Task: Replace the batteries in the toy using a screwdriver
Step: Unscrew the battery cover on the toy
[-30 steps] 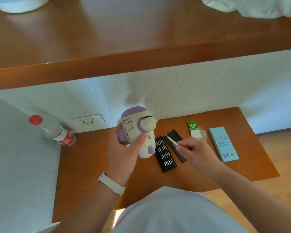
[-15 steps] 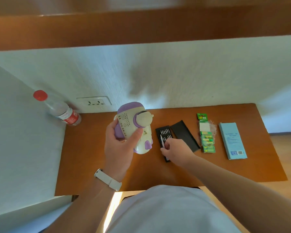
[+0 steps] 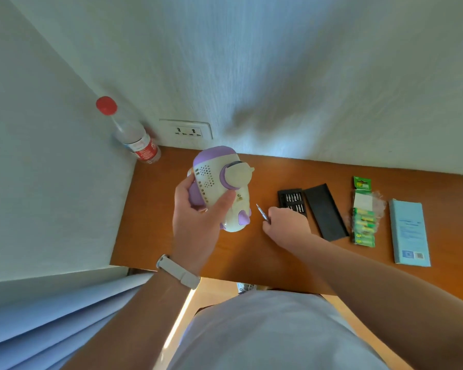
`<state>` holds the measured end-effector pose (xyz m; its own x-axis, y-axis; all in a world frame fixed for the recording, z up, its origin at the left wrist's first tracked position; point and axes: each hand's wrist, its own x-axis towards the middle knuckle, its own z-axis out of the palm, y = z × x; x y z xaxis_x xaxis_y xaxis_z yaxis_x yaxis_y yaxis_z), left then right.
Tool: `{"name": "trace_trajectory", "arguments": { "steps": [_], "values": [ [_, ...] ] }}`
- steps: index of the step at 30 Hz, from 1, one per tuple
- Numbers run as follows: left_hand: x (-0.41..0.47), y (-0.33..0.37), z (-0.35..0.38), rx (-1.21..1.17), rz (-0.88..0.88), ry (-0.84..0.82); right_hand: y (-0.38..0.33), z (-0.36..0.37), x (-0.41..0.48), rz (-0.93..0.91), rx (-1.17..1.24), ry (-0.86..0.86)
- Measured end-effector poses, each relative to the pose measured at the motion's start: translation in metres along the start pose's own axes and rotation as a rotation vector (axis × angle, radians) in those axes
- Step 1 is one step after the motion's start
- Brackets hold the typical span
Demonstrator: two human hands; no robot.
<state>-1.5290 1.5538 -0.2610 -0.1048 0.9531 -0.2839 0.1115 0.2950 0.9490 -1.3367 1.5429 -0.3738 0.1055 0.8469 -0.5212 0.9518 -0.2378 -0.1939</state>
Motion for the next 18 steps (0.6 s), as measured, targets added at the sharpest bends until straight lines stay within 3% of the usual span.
{"name": "trace_trajectory", "arguments": {
  "steps": [10, 18],
  "values": [
    [0.004, -0.004, -0.001, -0.022, -0.004, -0.017, 0.004, -0.015, -0.009, -0.02, 0.043, 0.059],
    [0.008, 0.009, 0.017, -0.06, 0.05, -0.108, -0.002, -0.086, -0.069, -0.108, 0.468, 0.299]
  ]
}}
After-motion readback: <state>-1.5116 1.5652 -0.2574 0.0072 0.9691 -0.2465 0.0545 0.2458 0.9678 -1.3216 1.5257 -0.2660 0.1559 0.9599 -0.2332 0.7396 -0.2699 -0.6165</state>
